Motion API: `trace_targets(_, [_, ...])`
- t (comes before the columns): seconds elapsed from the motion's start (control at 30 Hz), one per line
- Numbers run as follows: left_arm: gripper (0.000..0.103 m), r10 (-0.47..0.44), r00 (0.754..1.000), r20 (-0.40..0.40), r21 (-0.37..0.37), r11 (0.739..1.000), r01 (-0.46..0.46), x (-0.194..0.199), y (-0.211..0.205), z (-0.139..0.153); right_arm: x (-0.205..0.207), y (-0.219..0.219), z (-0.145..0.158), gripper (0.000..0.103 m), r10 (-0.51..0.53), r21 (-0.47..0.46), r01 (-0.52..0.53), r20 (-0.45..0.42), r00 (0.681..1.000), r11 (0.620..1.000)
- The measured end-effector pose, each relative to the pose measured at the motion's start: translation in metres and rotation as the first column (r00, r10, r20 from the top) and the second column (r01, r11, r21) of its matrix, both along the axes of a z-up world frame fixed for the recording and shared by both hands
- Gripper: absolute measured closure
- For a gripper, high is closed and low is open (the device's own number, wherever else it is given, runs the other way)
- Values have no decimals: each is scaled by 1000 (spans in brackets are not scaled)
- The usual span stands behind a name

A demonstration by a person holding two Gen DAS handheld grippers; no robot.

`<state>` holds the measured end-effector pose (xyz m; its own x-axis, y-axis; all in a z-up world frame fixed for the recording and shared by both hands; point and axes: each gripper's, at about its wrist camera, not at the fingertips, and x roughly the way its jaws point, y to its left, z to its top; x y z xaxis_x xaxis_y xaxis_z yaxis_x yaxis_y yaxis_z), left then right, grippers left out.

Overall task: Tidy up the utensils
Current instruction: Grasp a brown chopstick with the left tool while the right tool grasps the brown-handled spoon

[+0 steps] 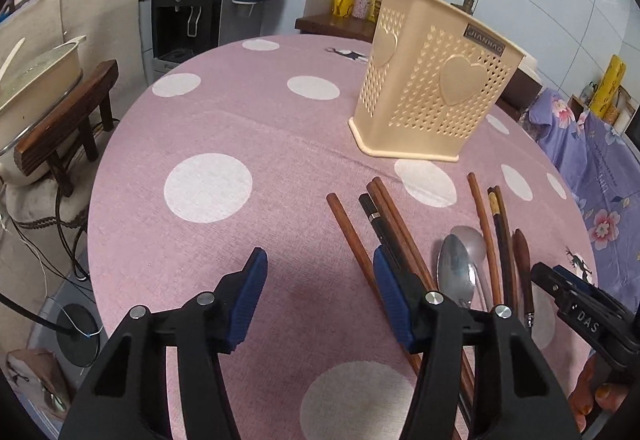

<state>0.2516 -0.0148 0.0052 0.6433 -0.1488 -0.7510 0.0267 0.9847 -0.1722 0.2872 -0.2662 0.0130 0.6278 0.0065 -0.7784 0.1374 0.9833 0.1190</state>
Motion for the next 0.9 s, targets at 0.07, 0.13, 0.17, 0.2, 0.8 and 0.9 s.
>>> trace_targets(0.07, [49,-4,1000,-7,9,1000,4,1,-2,-2,6,2,-5,61,4,6,-4,-27,1000,1000])
trace_targets(0.13, [49,-8,1000,-15,19,1000,9,2,-4,-4,9,5,-6,63,2,-12,-3,-27,1000,1000])
trace_targets(0.17, [49,-9,1000,-21,14,1000,9,3,-4,-6,11,7,-6,64,6,-18,-7,-34,999,1000])
trace_targets(0.2, [49,-7,1000,-28,10,1000,8,4,-4,-6,13,7,-6,65,3,-30,-4,-34,999,1000])
trace_targets(0.8, [68,21,997,-74,101,995,-14,32,-28,-10,35,10,-5,80,15,-86,-20,-66,998,996])
trace_targets(0.9, [74,22,997,-70,140,990,-12,36,-34,-12,39,11,-5,80,12,-91,-18,-65,998,996])
